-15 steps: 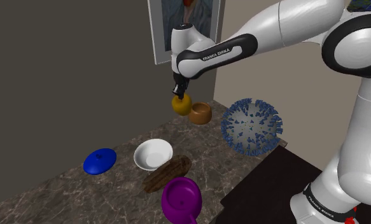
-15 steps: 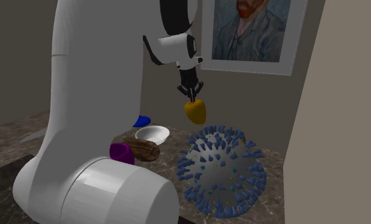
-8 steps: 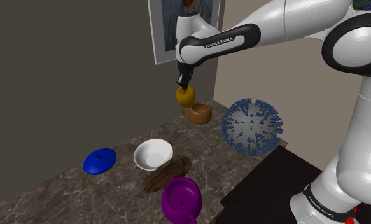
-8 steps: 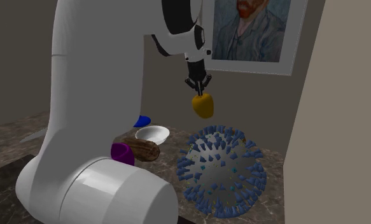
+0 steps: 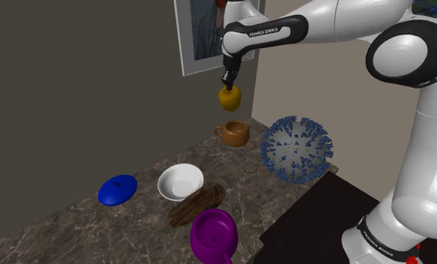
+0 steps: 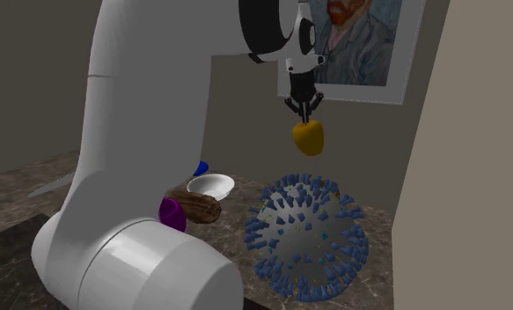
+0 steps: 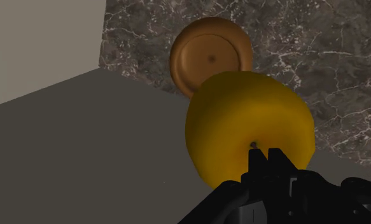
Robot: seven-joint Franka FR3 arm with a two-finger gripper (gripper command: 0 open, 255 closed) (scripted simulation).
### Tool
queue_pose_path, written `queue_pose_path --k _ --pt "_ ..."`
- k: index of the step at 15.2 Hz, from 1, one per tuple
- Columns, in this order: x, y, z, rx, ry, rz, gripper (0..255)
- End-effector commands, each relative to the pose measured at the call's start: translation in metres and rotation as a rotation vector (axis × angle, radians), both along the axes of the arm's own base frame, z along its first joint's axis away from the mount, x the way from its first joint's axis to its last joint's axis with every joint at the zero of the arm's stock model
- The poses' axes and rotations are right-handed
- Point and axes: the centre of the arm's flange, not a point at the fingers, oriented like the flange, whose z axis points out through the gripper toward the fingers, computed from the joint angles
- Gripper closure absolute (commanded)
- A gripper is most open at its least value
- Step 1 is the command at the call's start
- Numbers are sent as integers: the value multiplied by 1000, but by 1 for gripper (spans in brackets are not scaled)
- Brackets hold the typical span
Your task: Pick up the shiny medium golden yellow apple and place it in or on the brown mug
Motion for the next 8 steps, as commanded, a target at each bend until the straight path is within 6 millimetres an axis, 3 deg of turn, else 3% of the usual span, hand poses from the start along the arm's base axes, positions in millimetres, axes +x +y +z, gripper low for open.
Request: queue_pose_path --k 1,4,8 --pt "7 -24 8 0 0 2 255" --pt "18 -55 21 0 0 2 255" --pt "18 -55 0 0 0 2 255"
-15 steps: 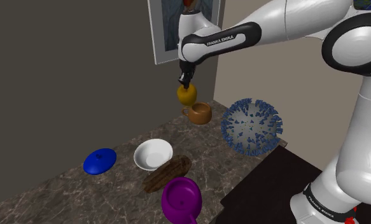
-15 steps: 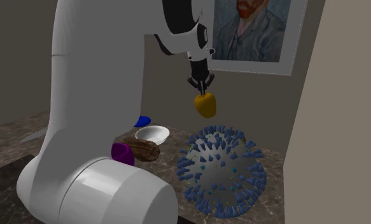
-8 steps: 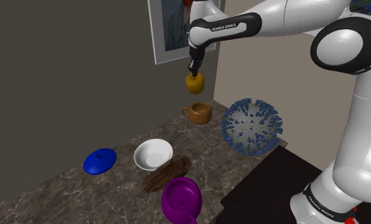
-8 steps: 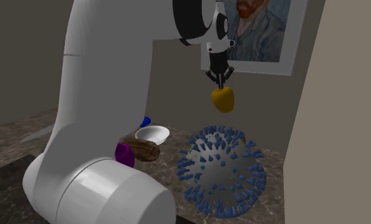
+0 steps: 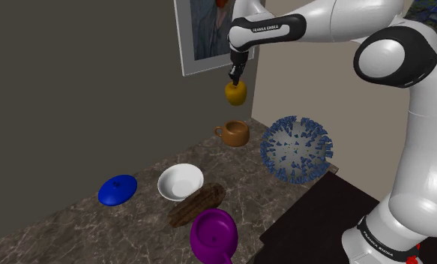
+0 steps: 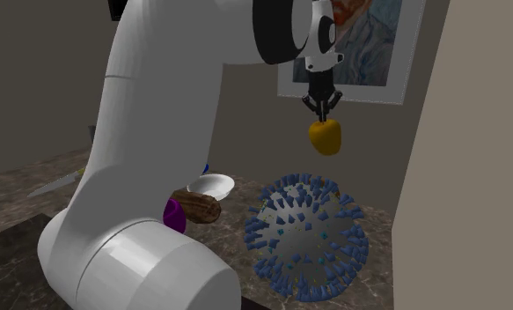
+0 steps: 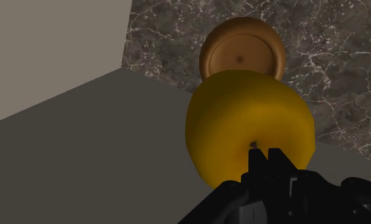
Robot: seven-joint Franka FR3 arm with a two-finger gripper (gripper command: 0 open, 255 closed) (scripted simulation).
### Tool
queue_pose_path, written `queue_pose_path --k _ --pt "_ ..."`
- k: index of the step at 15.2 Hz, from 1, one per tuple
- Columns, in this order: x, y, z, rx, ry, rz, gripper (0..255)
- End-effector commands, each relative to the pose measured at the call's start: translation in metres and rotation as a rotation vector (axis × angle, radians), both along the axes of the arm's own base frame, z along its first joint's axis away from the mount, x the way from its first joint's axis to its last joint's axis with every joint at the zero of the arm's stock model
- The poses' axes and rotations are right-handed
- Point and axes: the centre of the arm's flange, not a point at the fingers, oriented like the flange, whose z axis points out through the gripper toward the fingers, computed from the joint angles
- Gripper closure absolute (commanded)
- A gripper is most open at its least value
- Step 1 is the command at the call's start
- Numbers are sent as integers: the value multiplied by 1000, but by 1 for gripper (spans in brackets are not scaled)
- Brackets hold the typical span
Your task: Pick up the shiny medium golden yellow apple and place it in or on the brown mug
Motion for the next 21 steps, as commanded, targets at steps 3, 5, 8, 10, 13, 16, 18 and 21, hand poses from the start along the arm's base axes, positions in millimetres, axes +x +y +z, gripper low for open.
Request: queue_pose_path --k 3,5,8,10,13,16,18,21 --pt "-1 0 -21 0 -1 1 255" --pt "-1 0 -32 0 -1 1 255" --pt "-1 0 -47 0 -1 1 255" --pt "-1 0 -58 0 -1 1 255" --pt "-1 0 -74 0 -1 1 255" --pt "-1 0 -90 0 -1 1 255" --pt "-1 0 -100 0 -1 1 255" --pt "-1 0 -116 0 -1 1 255"
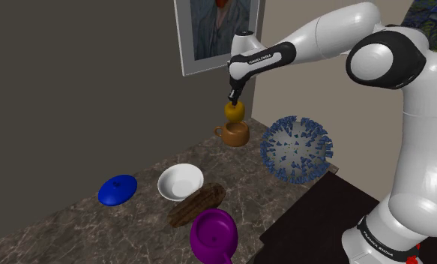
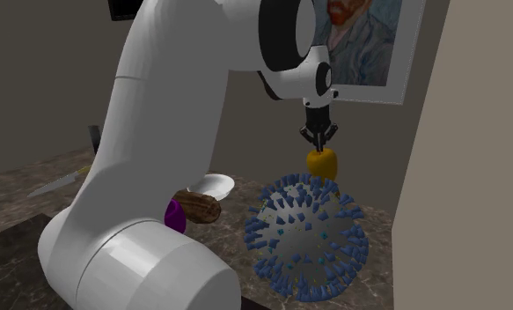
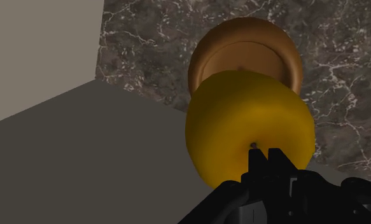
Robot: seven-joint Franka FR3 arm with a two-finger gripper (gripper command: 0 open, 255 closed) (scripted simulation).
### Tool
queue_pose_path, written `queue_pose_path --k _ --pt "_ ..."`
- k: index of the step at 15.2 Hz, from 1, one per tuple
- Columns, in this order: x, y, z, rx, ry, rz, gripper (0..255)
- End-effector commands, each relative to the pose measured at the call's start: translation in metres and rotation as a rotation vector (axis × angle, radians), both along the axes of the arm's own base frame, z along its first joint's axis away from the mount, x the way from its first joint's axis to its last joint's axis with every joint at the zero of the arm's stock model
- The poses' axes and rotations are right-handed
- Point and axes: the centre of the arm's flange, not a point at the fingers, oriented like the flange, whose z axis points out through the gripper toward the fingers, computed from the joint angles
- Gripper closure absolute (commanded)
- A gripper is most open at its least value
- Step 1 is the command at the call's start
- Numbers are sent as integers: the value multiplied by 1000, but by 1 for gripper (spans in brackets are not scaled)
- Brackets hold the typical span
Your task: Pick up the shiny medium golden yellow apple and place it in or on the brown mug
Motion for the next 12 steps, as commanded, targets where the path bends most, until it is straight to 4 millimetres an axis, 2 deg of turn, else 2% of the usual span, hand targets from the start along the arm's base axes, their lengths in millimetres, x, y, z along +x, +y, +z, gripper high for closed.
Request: queue_pose_path --k 1,2,10,11,12 --pt "0 0 -11 0 -1 0 255" --pt "0 0 -19 0 -1 0 255" --pt "0 0 -19 0 -1 0 255" --pt "0 0 -19 0 -1 0 0" --pt "0 0 -19 0 -1 0 0"
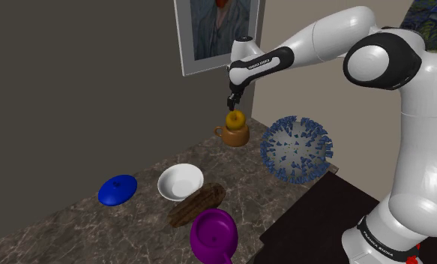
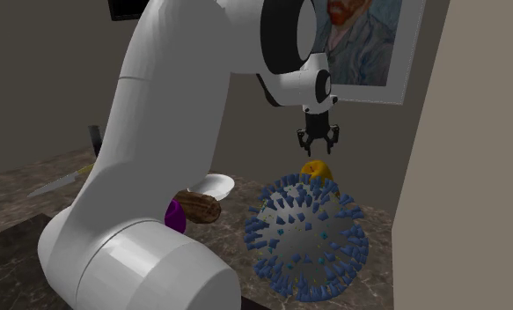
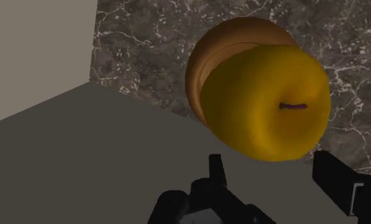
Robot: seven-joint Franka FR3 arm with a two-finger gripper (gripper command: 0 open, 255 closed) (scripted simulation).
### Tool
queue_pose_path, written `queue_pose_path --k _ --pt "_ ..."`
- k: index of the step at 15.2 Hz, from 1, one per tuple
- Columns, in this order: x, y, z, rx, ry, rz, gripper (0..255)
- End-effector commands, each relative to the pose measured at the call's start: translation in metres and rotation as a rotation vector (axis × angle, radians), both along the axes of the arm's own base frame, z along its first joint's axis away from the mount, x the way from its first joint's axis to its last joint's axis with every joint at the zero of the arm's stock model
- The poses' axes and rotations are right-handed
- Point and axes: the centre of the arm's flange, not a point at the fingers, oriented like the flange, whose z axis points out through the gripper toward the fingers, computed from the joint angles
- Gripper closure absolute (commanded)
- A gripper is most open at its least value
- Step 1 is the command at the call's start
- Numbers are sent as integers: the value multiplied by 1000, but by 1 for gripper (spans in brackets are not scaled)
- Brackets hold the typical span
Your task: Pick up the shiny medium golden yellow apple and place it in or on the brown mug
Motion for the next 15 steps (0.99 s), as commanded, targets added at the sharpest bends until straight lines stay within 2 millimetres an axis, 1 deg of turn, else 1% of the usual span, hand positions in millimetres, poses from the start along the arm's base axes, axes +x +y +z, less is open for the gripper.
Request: queue_pose_path --k 1,4,7,8,15 --pt "0 0 0 0 0 0 0" --pt "0 0 0 0 0 0 0" --pt "-8 4 39 0 0 0 0" --pt "-10 5 49 0 0 0 0" --pt "-10 5 49 0 0 0 0"
